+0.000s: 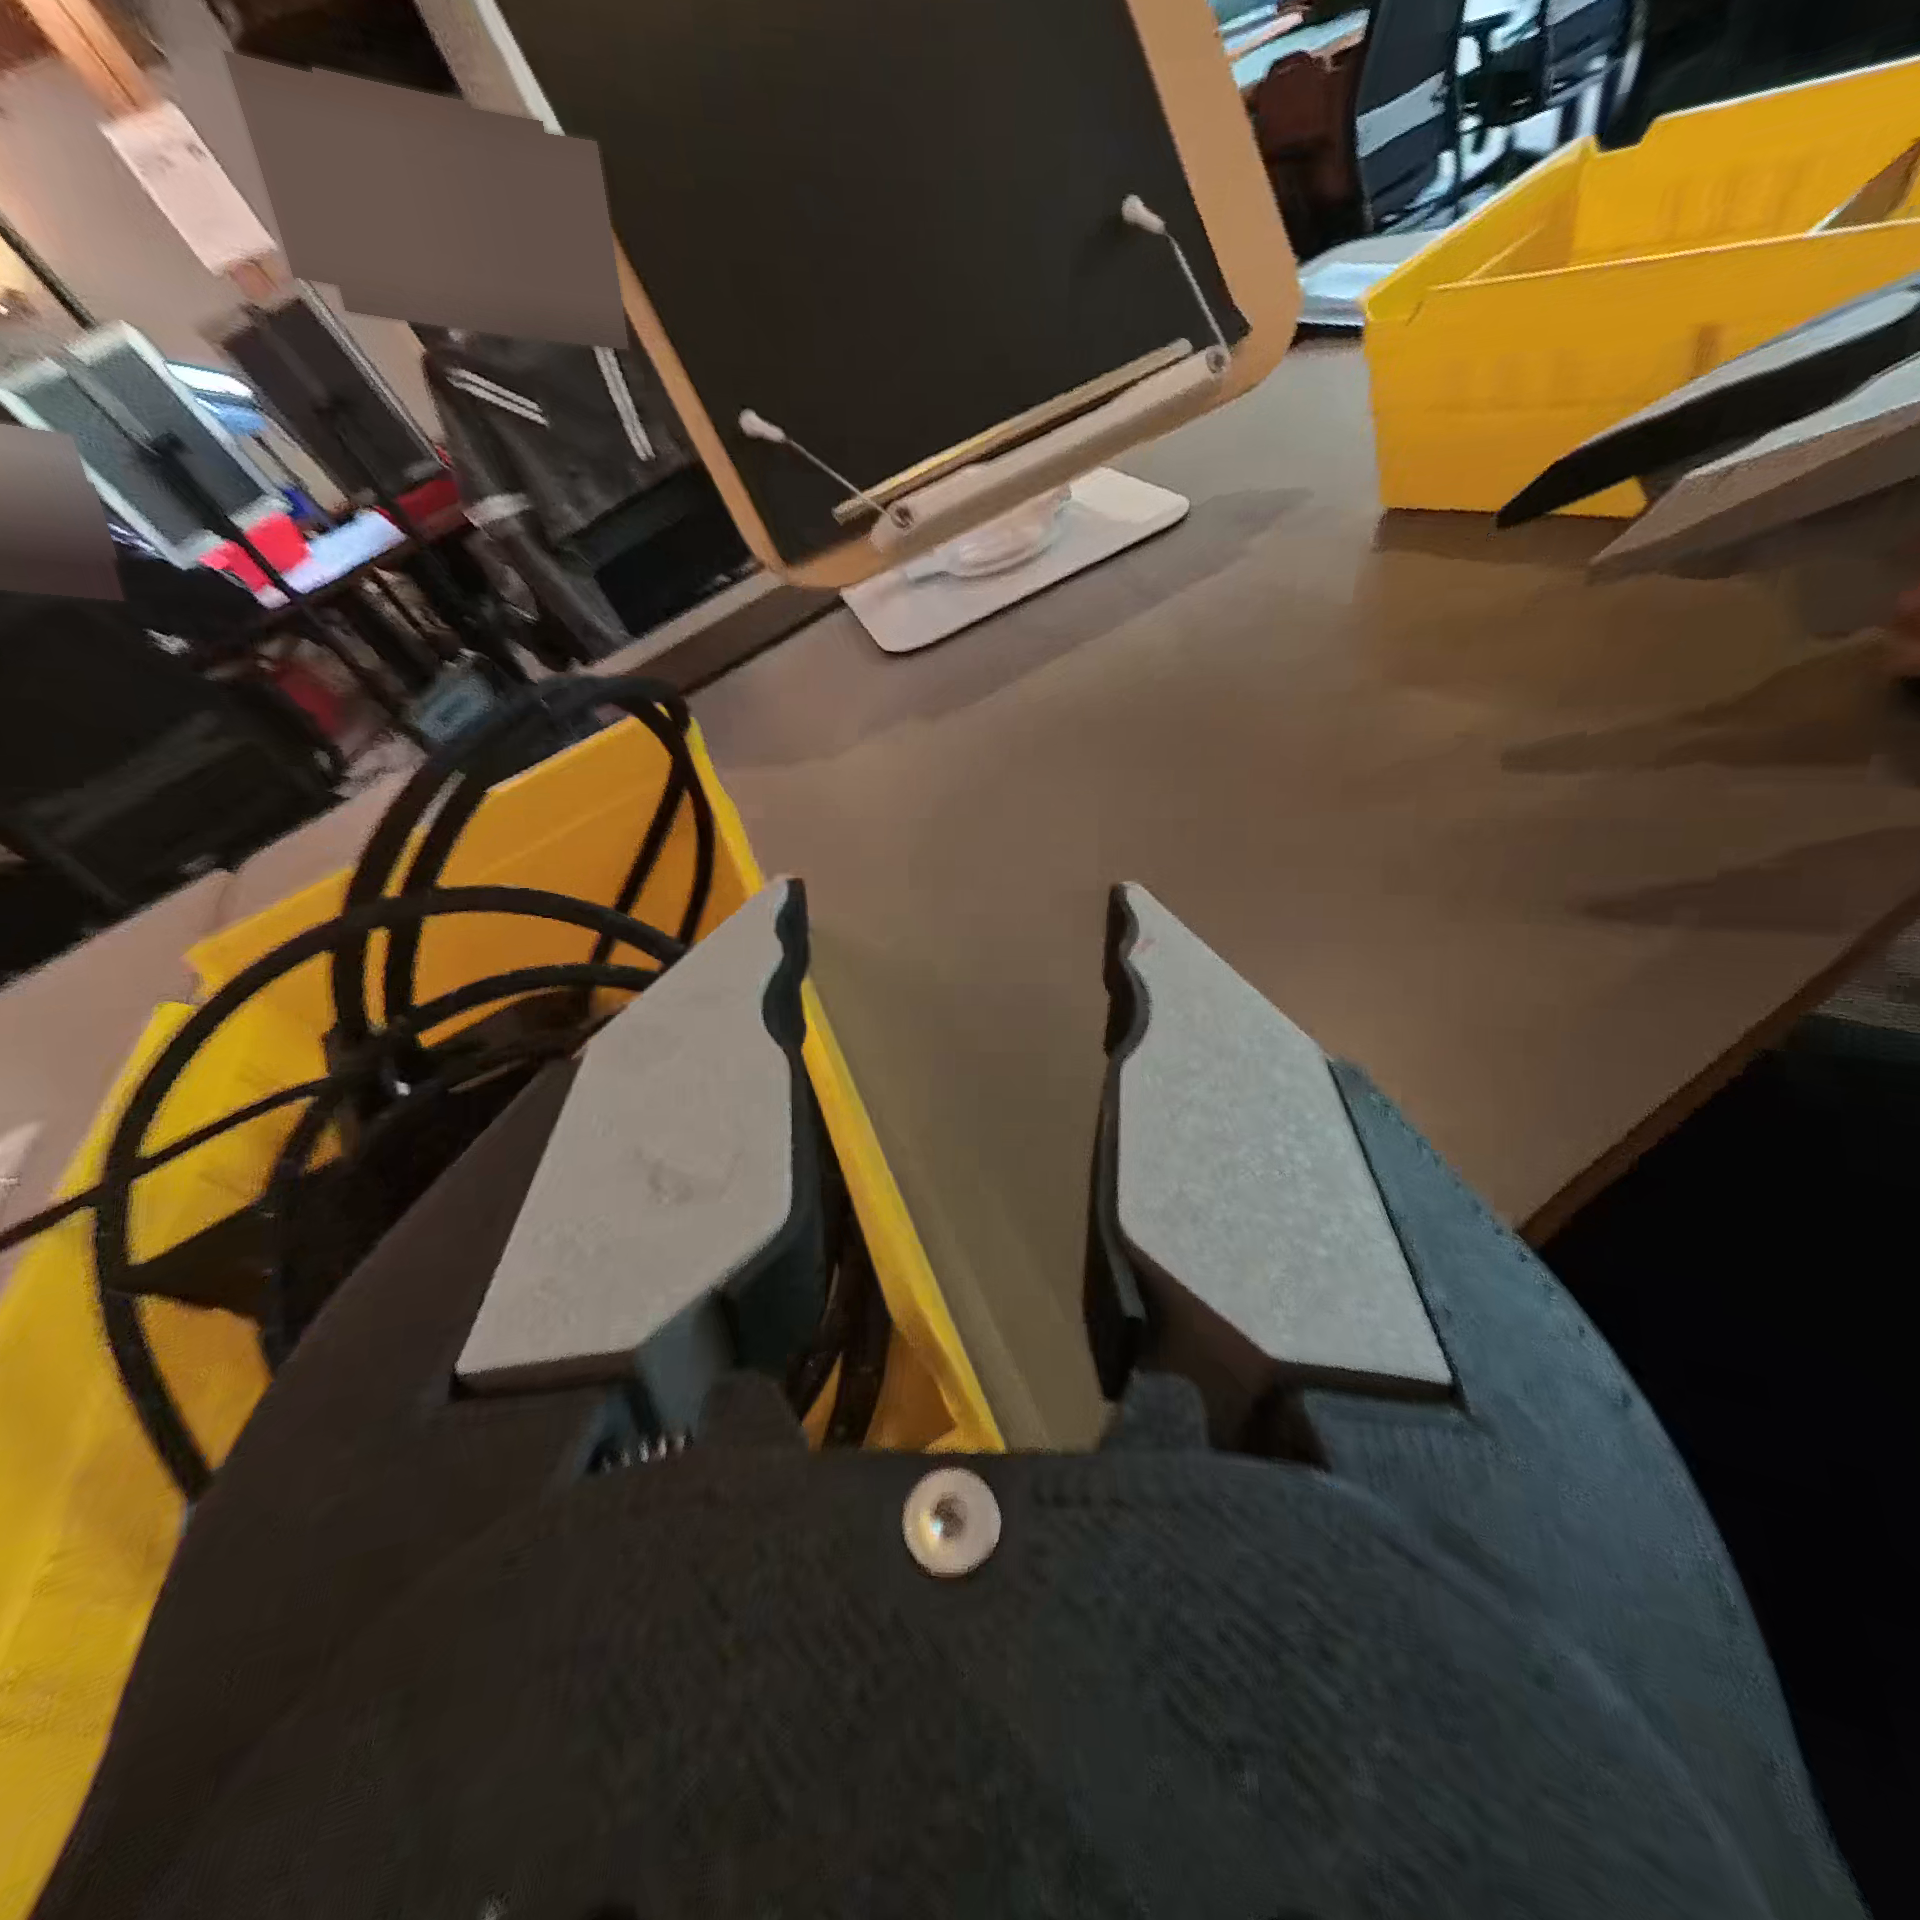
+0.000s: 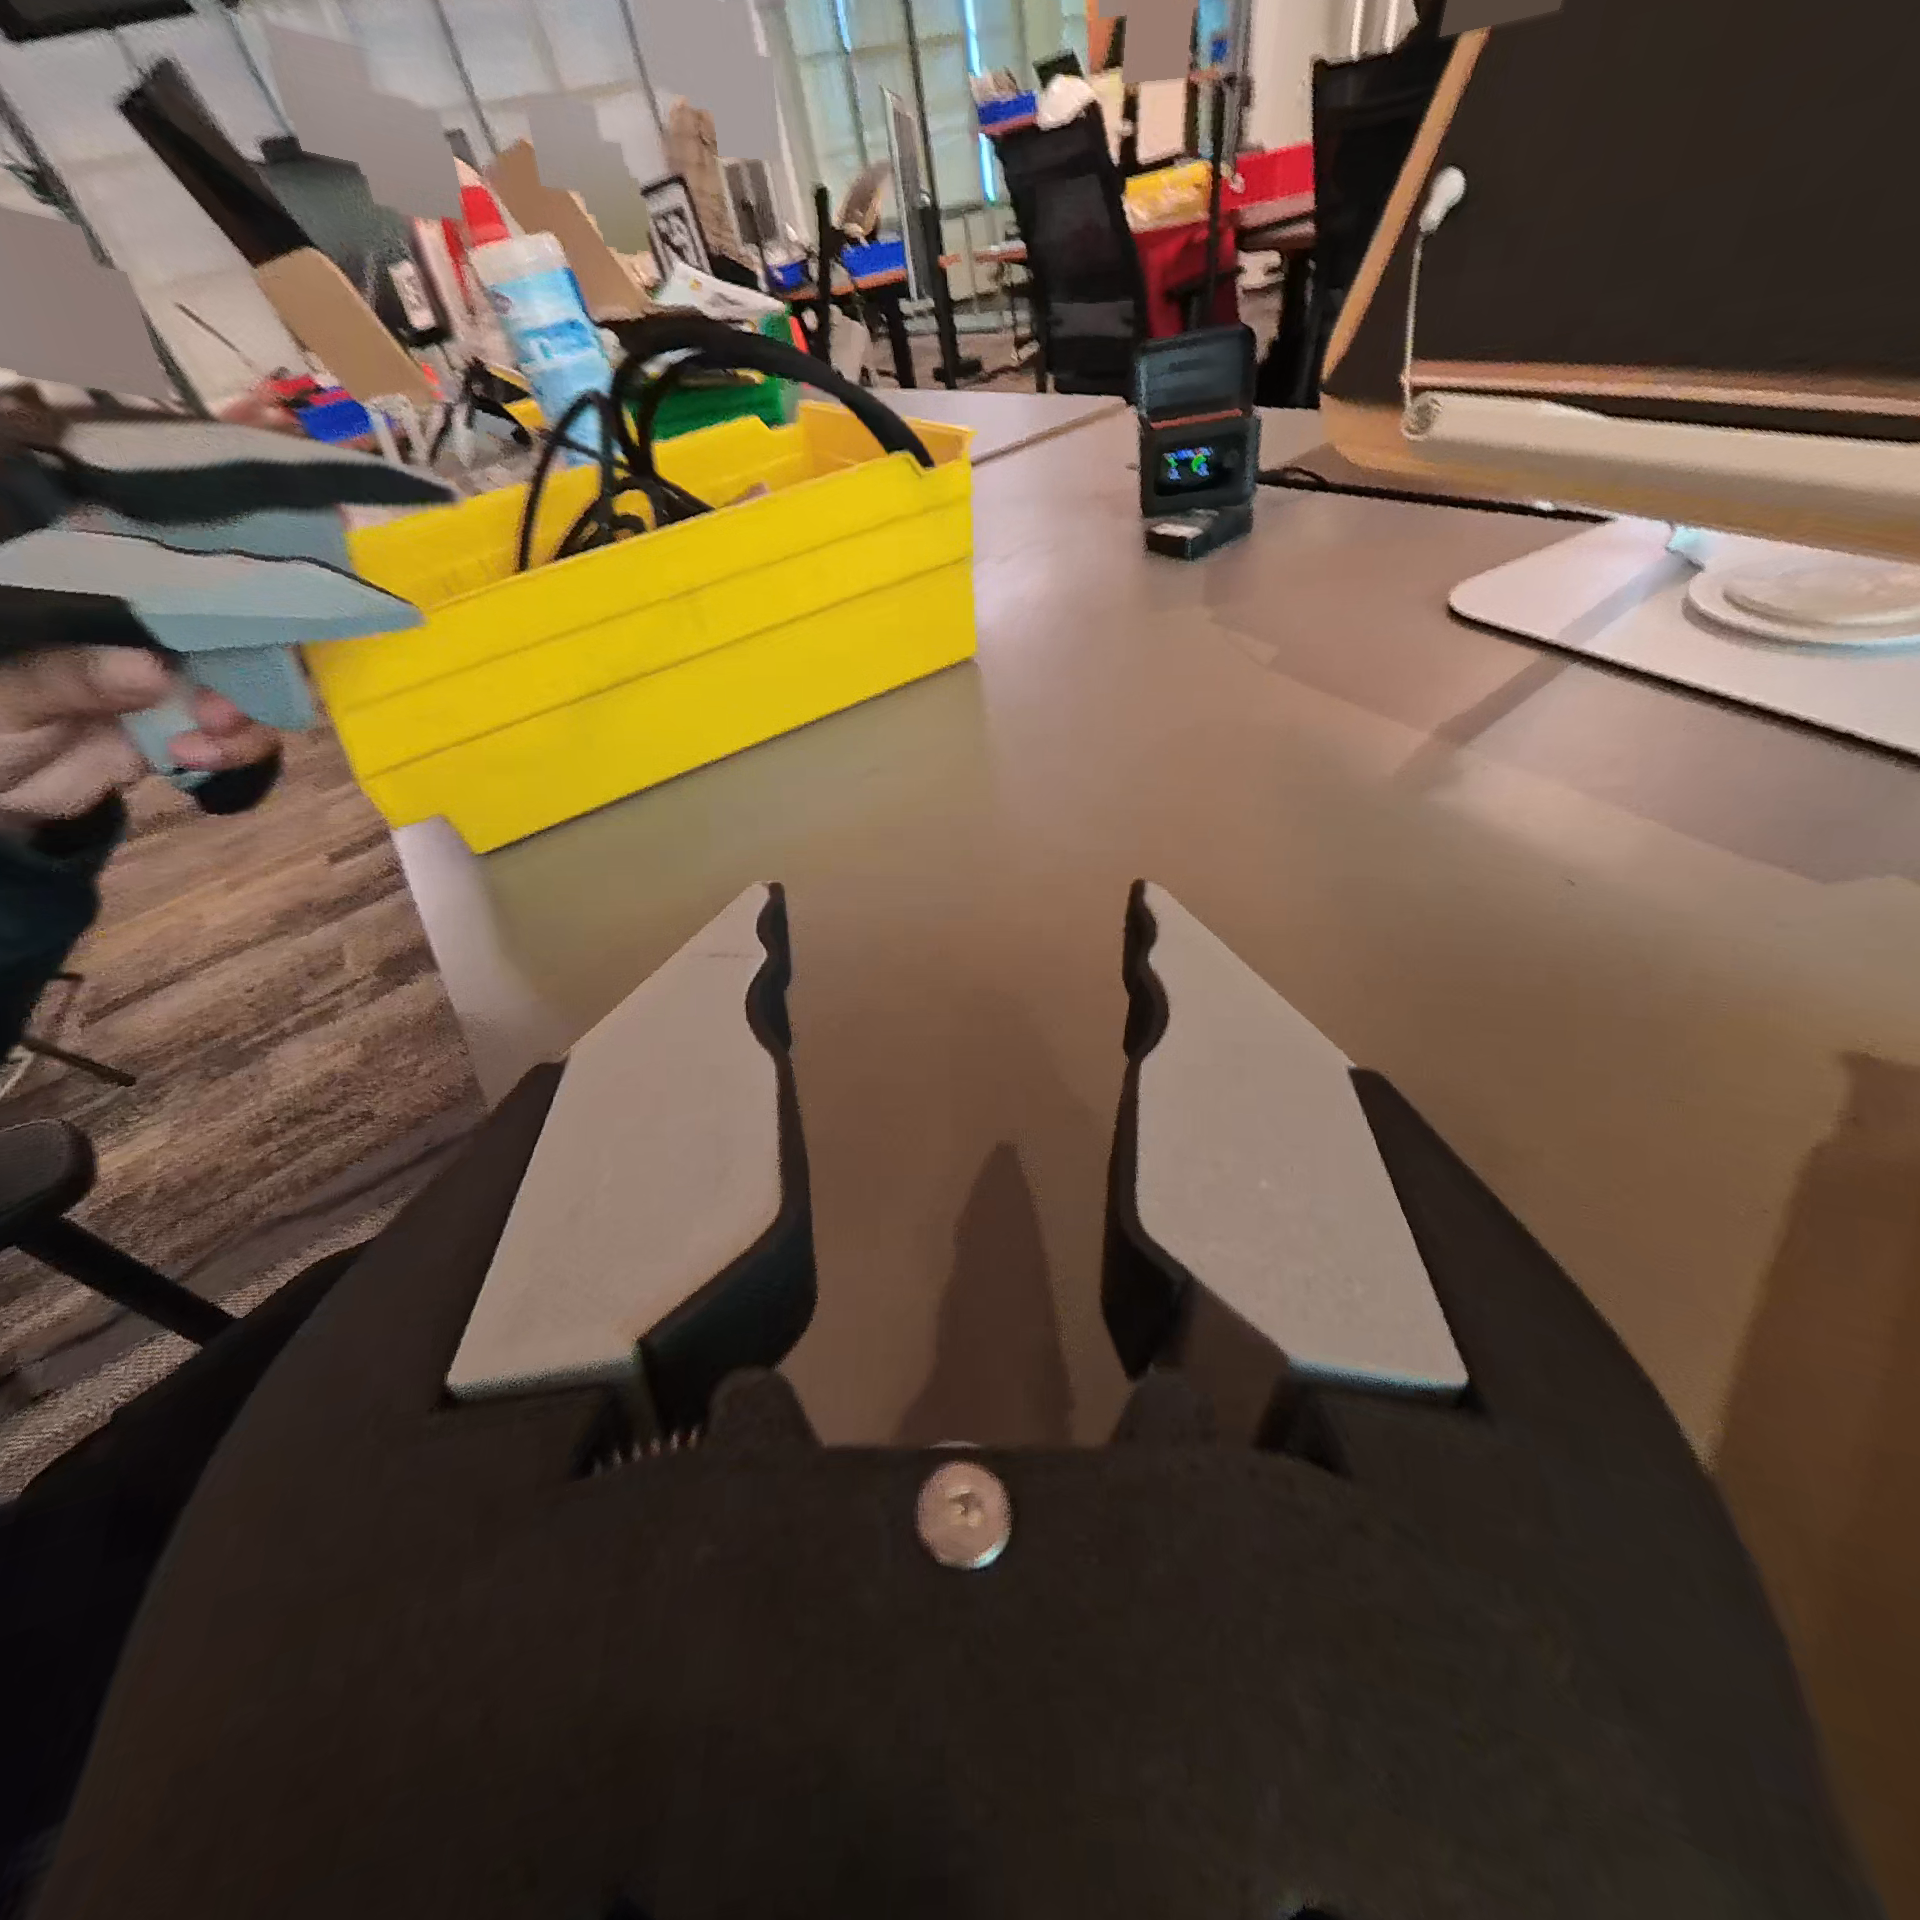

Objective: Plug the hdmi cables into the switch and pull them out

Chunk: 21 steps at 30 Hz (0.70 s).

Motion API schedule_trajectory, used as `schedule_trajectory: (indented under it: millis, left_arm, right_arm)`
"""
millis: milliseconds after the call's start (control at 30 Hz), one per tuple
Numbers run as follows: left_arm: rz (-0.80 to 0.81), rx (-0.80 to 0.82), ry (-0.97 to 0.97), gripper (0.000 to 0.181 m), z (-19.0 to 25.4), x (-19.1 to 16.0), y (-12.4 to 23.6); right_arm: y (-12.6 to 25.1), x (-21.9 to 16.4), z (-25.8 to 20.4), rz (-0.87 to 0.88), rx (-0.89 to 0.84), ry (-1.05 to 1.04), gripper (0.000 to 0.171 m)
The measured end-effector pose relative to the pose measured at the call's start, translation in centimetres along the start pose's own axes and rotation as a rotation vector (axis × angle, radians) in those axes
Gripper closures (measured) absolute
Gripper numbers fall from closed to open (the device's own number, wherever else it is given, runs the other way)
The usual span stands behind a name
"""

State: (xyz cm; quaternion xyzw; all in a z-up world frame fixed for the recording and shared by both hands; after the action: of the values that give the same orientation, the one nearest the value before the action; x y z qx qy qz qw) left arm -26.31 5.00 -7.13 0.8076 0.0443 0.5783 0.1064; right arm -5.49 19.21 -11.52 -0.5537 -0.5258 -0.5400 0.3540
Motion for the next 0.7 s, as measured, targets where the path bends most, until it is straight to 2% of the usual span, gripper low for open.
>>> schedule_trajectory:
  millis: [133,233,267,367,500,567,633,700]
  left_arm:
    - [0.022,-0.151,-0.018,0.134,0.6,-0.7,-0.6]
    - [0.046,-0.288,-0.036,0.125,1.1,-2.1,-0.6]
    - [0.03,-0.307,-0.03,0.129,0.9,-2.5,-0.5]
    - [0.122,-0.39,0.151,0.132,0.2,-1.1,-0.1]
    - [0.143,-0.368,0.345,0.128,-1.1,-1.1,0.5]
    - [0.128,-0.305,0.322,0.132,-1.3,-1.1,1.0]
    - [0.124,-0.247,0.248,0.131,-1.3,0.3,2.0]
    - [0.137,-0.264,0.202,0.128,-0.2,1.9,3.8]
  right_arm:
    - [0.6,0.5,-0.7,0.055,0.061,0.0,0.111]
    - [0.7,1.1,-1.2,0.118,0.113,-0.03,0.117]
    - [0.5,1.2,-0.7,0.127,0.1,-0.043,0.116]
    - [-0.6,0.8,-0.2,0.069,0.121,-0.104,0.109]
    - [1.0,1.6,-0.1,0.172,0.06,-0.065,0.12]
    - [1.2,1.8,0.1,0.199,0.043,-0.072,0.123]
    - [0.3,1.1,0.0,0.111,0.104,-0.119,0.111]
    - [-0.2,0.6,0.1,0.057,0.143,-0.177,0.107]
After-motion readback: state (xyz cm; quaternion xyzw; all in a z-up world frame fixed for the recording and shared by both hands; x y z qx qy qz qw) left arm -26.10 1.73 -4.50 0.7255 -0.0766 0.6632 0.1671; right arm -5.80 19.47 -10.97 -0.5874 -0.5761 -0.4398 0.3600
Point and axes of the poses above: each gripper's, where its closed fingertips meet, y back along the fingers, x out of its top, z = x × y across the jaws, the point moved 3 cm from there along y, back along the fingers
